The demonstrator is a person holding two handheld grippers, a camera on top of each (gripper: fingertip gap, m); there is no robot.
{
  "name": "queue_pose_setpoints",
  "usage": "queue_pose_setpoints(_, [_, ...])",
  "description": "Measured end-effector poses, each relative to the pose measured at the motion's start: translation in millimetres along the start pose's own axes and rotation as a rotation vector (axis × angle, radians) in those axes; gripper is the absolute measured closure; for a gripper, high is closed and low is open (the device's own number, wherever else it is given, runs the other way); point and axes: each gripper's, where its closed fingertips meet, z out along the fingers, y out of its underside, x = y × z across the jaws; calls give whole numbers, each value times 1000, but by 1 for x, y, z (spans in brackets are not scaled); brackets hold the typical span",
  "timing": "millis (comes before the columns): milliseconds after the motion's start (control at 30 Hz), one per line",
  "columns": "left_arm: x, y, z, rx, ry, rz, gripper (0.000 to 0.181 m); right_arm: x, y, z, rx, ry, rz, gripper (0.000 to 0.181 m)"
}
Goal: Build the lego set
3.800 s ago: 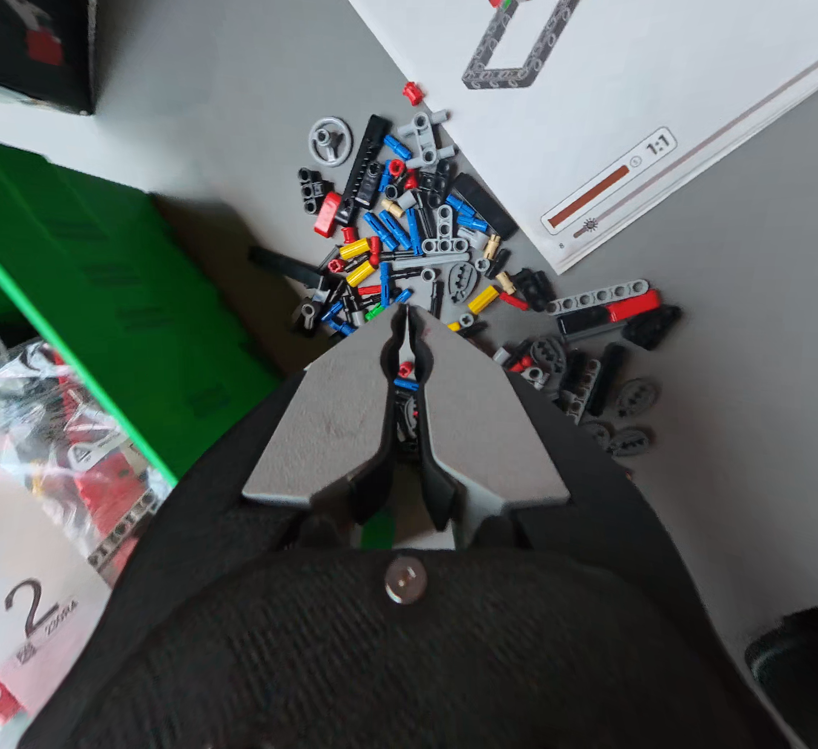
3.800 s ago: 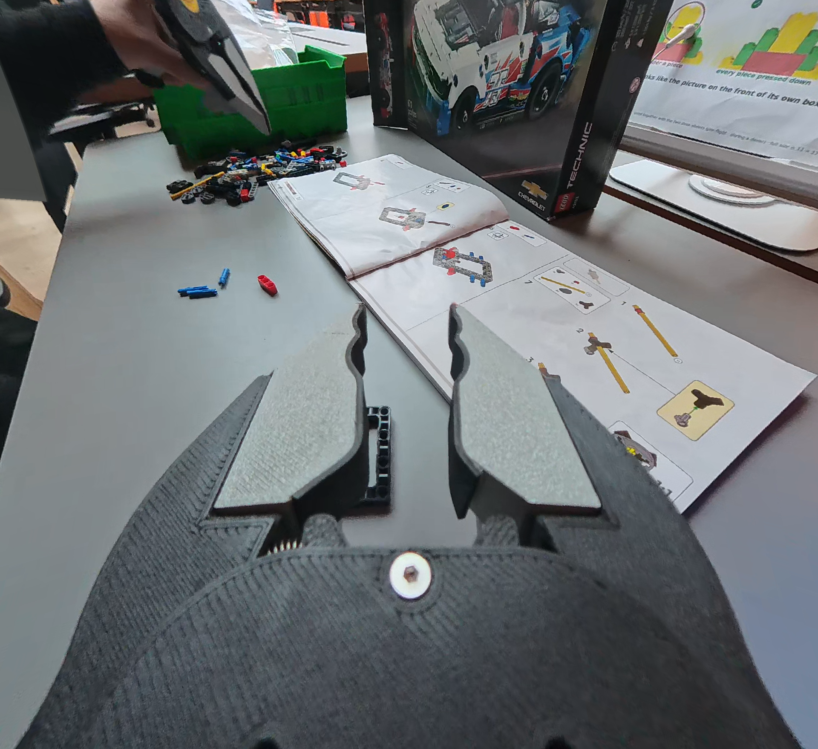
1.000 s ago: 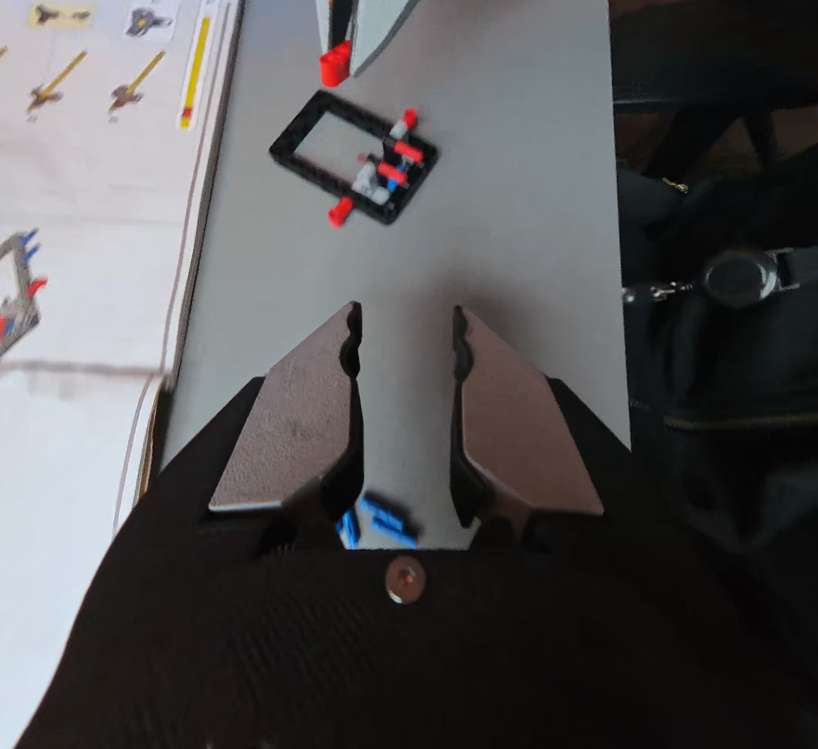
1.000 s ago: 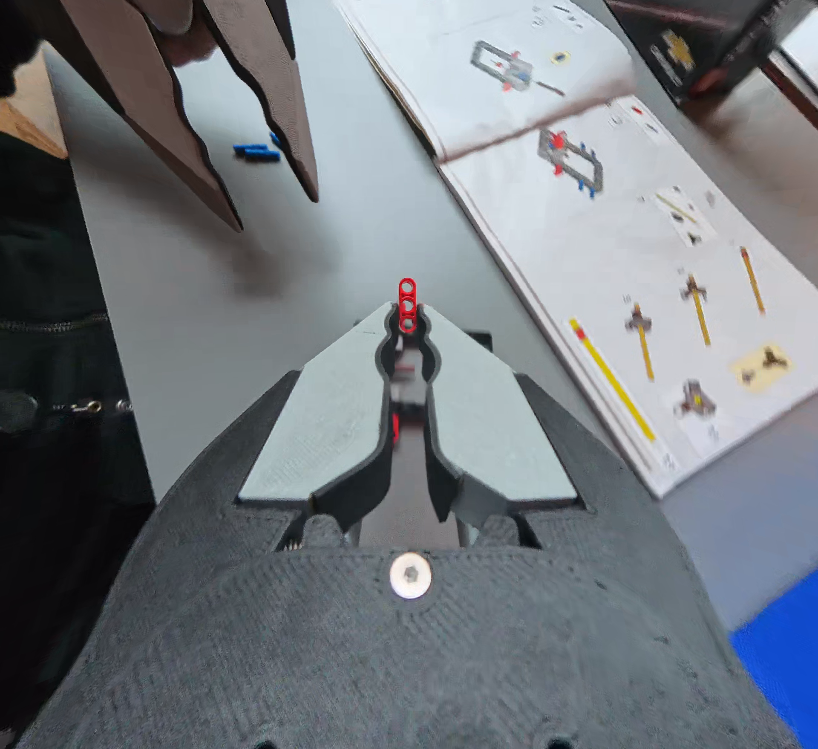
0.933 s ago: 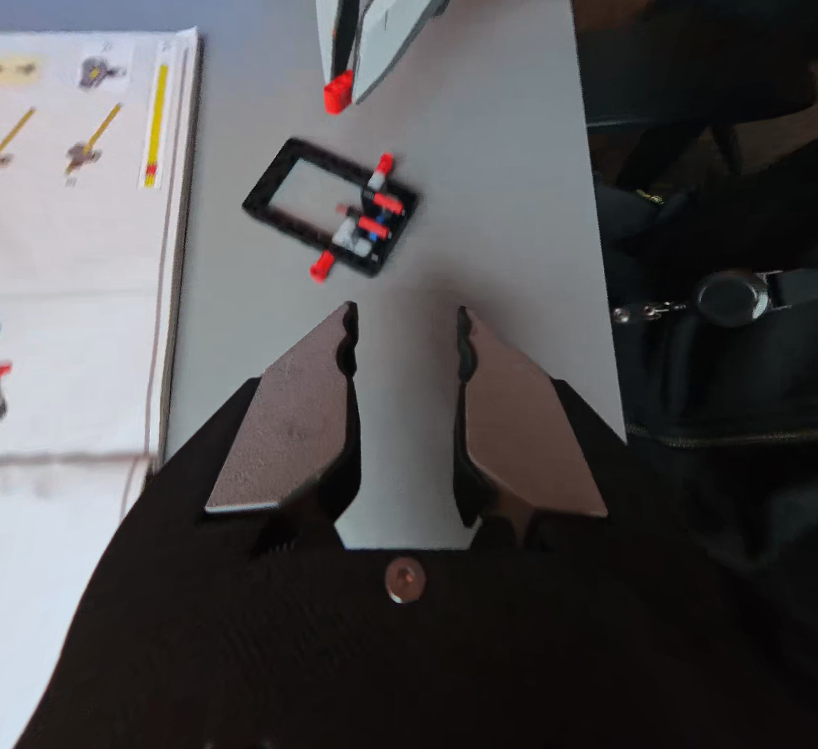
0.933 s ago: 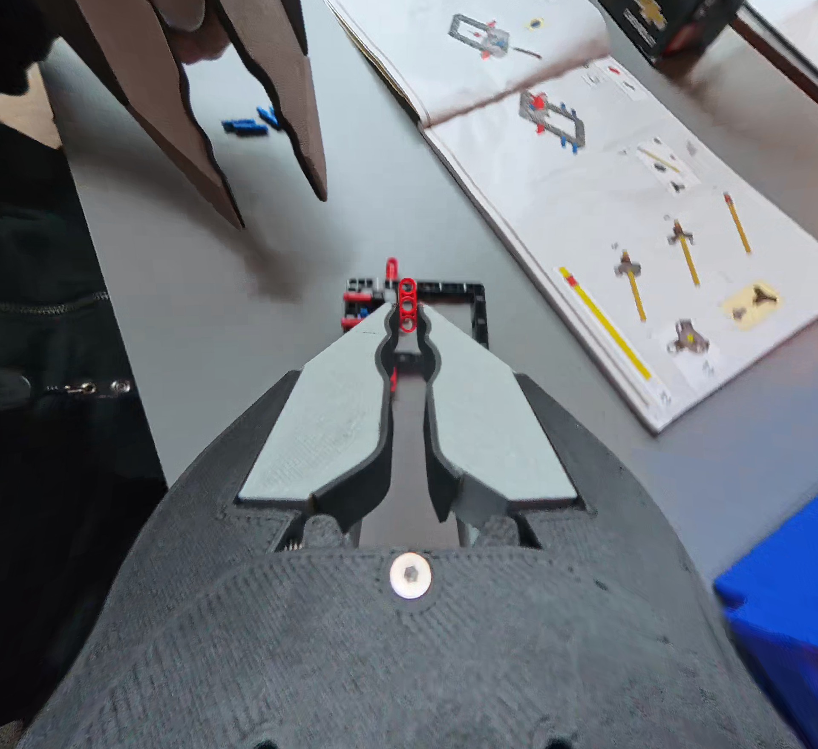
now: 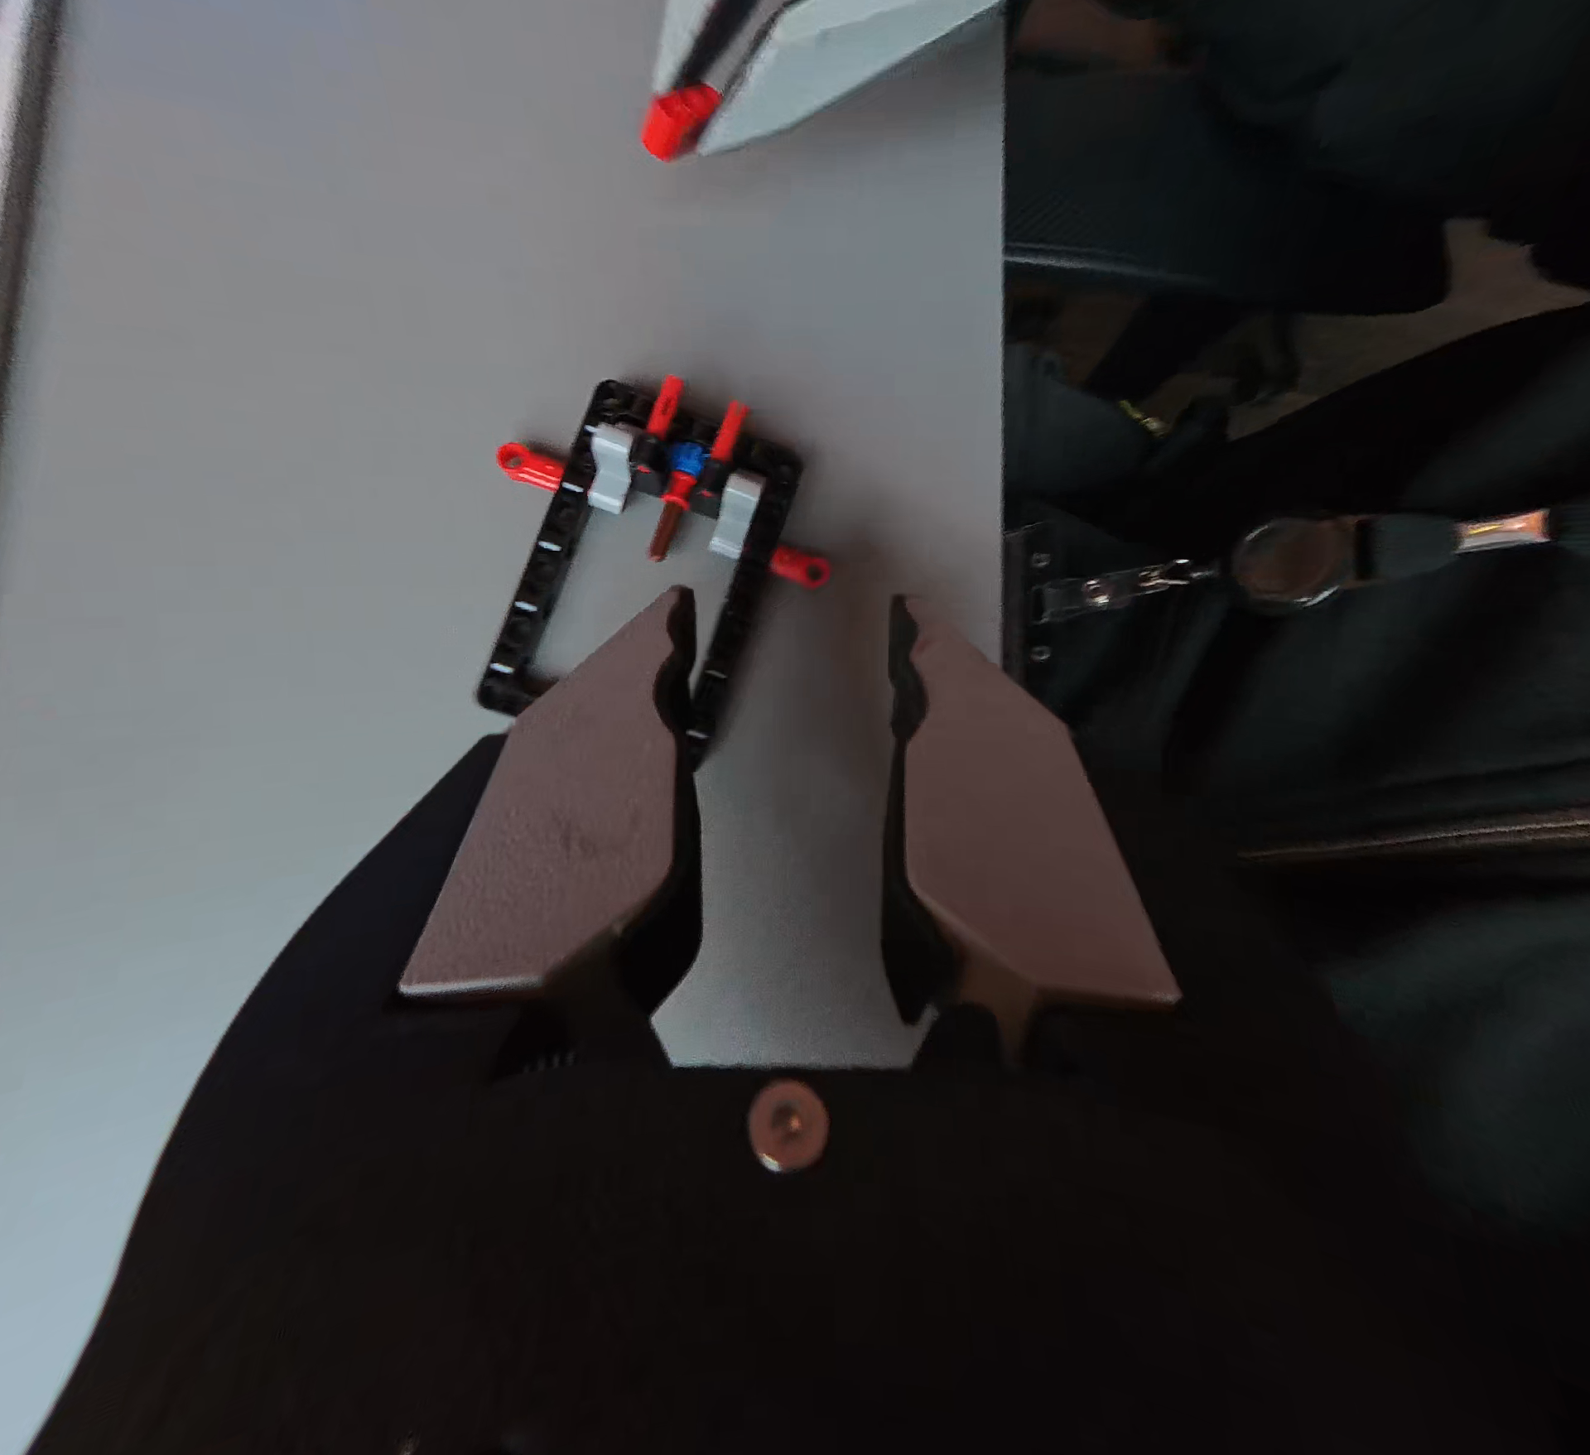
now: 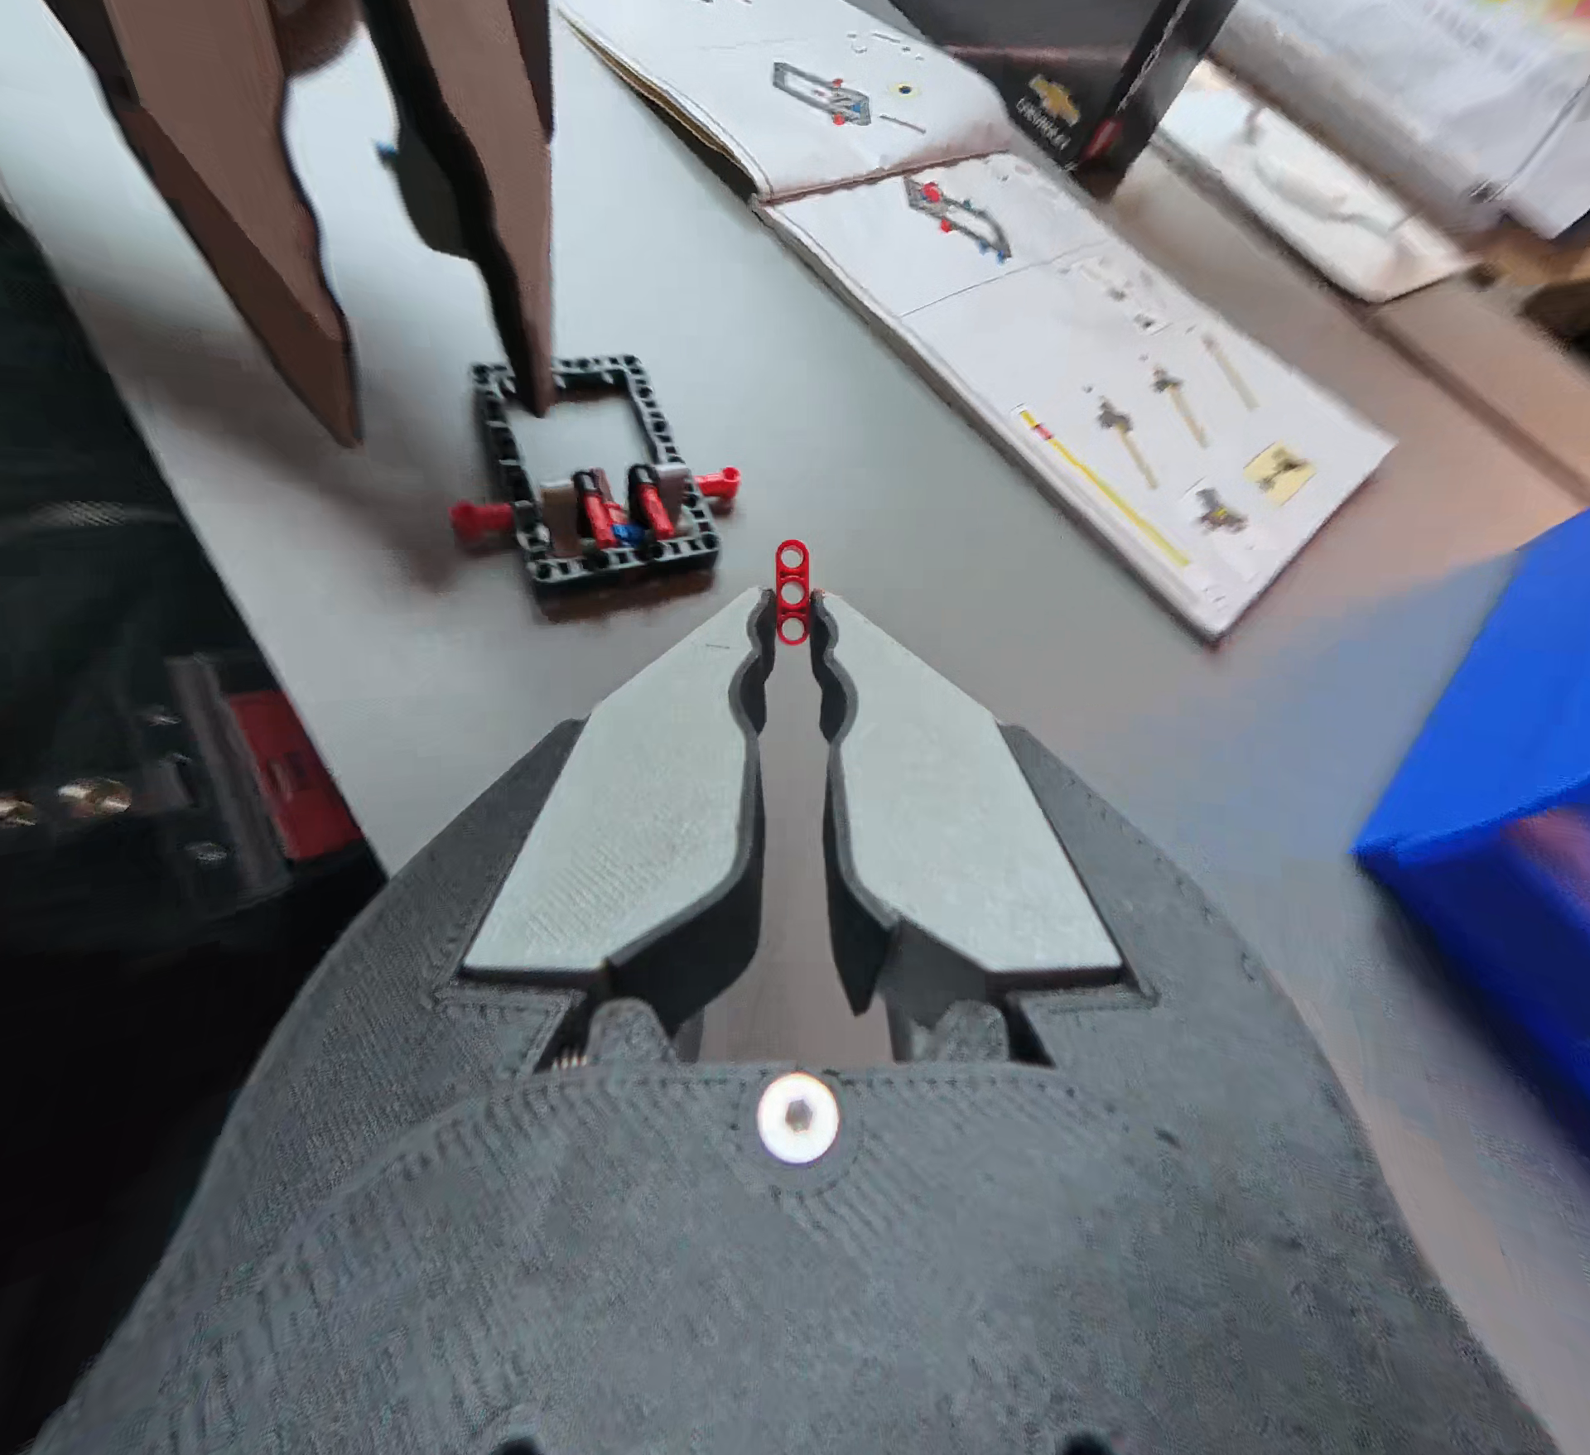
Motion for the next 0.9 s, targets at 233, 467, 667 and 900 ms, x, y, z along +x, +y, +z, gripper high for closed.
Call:
queue_pose_setpoints(233, [-18,-25,-4,23,-171,191,134,-30,-10,-3,87,-393,627,177])
queue_pose_setpoints(467, [-11,-64,-5,216,-336,283,129,-33,-38,-9,262,-697,1060,177])
queue_pose_setpoints(667, [-10,-70,-2,204,-431,414,134,-30,-48,-1,360,-781,1274,177])
queue_pose_setpoints(900, [-24,-73,-2,210,-518,426,158,-27,-54,9,415,-735,1325,177])
